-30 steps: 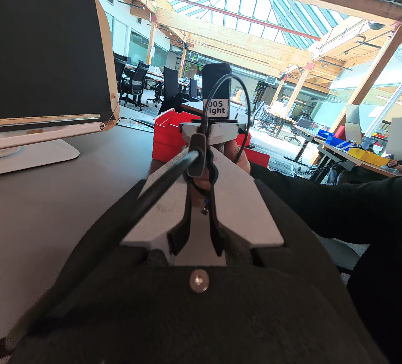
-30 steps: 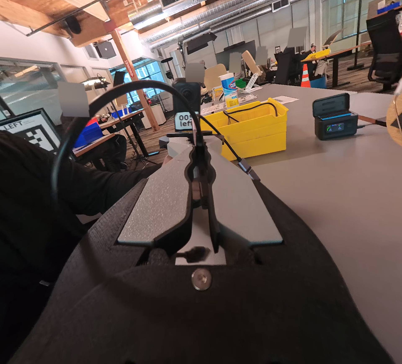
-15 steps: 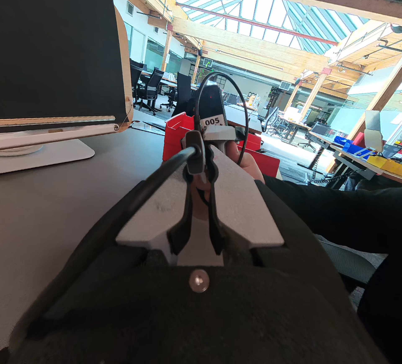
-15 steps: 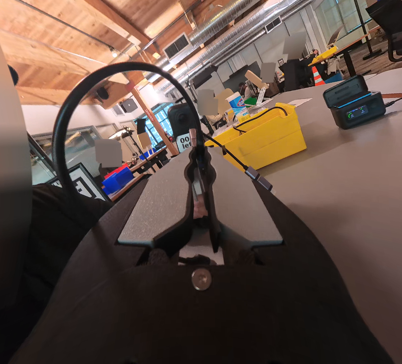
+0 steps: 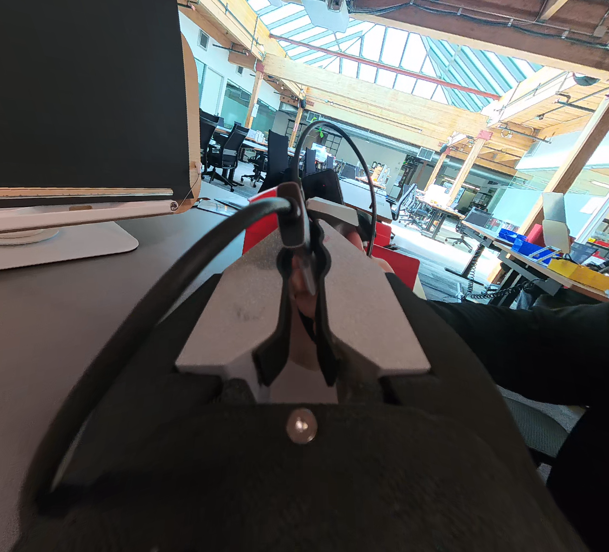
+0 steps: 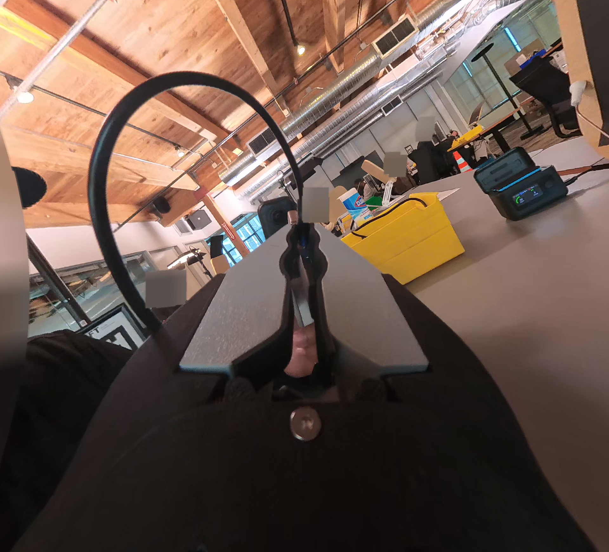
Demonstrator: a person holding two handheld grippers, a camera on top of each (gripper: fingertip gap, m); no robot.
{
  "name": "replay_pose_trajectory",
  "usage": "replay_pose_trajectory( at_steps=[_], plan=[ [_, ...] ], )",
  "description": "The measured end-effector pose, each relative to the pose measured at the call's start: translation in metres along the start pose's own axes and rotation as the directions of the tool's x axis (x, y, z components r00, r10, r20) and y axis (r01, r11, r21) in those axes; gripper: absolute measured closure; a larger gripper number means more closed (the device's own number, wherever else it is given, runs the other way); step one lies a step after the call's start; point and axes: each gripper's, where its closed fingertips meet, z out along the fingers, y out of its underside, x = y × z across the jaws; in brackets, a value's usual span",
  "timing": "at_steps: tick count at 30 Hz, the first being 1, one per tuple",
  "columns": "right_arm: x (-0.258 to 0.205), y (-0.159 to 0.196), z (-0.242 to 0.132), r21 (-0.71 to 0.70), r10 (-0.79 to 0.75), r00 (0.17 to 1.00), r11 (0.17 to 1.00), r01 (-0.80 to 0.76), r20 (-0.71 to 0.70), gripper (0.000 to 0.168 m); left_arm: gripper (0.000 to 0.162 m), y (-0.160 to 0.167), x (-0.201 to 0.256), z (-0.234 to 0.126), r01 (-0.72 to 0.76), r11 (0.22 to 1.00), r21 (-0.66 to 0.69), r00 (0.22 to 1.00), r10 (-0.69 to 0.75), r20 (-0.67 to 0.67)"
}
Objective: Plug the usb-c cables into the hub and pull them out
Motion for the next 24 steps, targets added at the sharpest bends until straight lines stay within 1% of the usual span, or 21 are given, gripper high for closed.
replay_pose_trajectory(
  at_steps=[2, 4, 5, 7, 9, 13, 17, 24],
  plan=[
    [-0.002, 0.001, 0.002, -0.018, -0.013, 1.0, 1.0, 0.013, 0.004, 0.168, 0.154, -0.001, 0.001, -0.002, 0.003, 1.0, 0.004, 1.0, -0.002, -0.02],
    [-0.007, 0.002, 0.006, -0.059, -0.099, 0.995, 0.993, 0.098, -0.015, 0.166, 0.155, -0.006, 0.005, -0.005, 0.032, 0.999, 0.032, 0.997, -0.03, -0.072],
    [-0.011, 0.003, 0.008, -0.081, -0.121, 0.993, 0.989, 0.12, -0.002, 0.166, 0.155, -0.008, 0.009, -0.006, 0.042, 0.998, 0.037, 0.994, -0.038, -0.106],
    [-0.012, 0.004, 0.007, -0.11, -0.156, 0.988, 0.982, 0.154, -0.013, 0.166, 0.156, -0.008, 0.009, -0.005, 0.034, 0.999, 0.024, 0.993, -0.031, -0.112],
    [-0.013, 0.003, 0.003, -0.115, -0.151, 0.989, 0.982, 0.15, 0.001, 0.166, 0.155, -0.005, 0.011, -0.003, -0.002, 1.0, 0.016, 0.995, 0.004, -0.102],
    [-0.011, 0.001, -0.002, -0.113, -0.131, 0.991, 0.985, 0.131, 0.005, 0.166, 0.151, 0.002, 0.009, -0.001, 0.001, 1.0, -0.015, 0.996, -0.002, -0.094],
    [-0.01, 0.002, -0.003, -0.134, -0.124, 0.992, 0.983, 0.124, 0.003, 0.166, 0.15, 0.003, 0.008, 0.0, -0.027, 0.999, -0.019, 0.997, 0.025, -0.075],
    [-0.015, 0.004, -0.005, -0.178, -0.078, 0.996, 0.98, 0.085, 0.048, 0.165, 0.15, 0.004, 0.014, 0.001, 0.002, 1.0, -0.023, 0.994, -0.005, -0.106]
  ],
)
